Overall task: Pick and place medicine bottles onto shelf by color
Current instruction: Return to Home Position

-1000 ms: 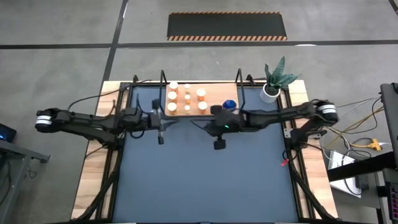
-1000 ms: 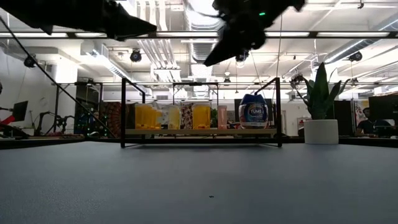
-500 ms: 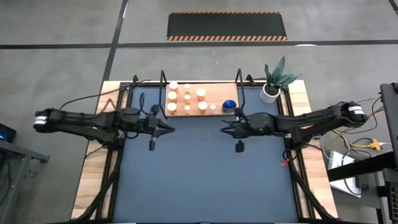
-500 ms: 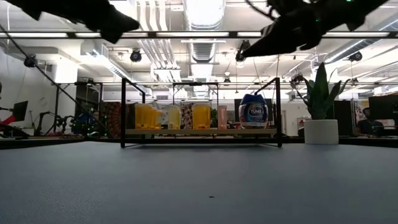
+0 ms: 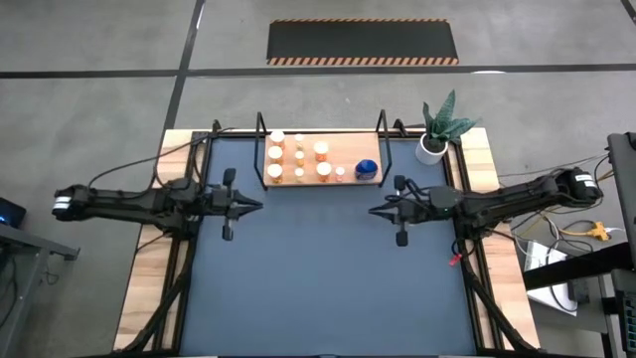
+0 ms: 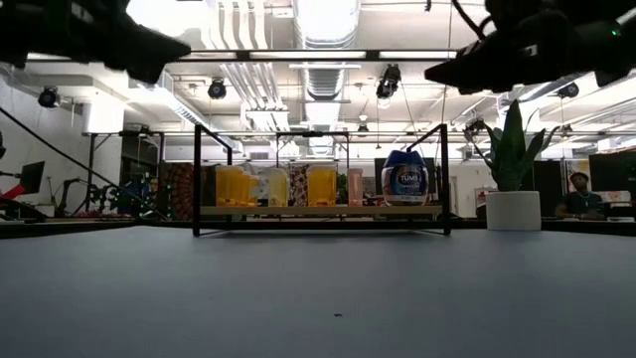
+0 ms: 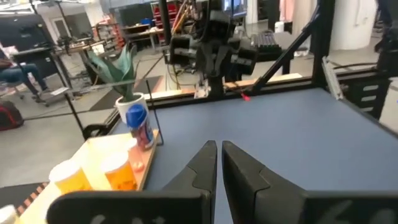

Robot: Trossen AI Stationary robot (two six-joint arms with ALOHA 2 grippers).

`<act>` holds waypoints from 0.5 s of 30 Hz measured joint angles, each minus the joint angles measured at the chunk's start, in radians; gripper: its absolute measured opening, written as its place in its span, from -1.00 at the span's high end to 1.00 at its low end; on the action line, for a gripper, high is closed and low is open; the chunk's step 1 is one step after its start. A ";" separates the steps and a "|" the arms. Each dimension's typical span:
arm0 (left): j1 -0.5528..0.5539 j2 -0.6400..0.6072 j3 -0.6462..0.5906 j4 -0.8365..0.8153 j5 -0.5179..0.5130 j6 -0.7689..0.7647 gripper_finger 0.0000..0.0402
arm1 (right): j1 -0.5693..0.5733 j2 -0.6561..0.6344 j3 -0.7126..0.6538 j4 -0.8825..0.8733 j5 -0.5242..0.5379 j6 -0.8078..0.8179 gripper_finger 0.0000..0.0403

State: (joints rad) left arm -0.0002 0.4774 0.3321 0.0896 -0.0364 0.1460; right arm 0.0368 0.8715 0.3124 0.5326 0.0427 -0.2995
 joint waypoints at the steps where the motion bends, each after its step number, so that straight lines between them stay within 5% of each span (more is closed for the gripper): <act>1: 0.000 -0.009 -0.021 0.011 -0.008 0.000 0.96 | 0.000 -0.006 -0.019 0.030 -0.007 0.001 0.96; 15: 0.000 -0.234 -0.195 0.145 -0.013 0.104 0.96 | 0.000 -0.343 -0.275 0.316 -0.043 -0.167 0.96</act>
State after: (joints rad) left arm -0.0002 0.2438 0.1371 0.2345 -0.0498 0.2502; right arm 0.0364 0.5281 0.0374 0.8488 -0.0006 -0.4663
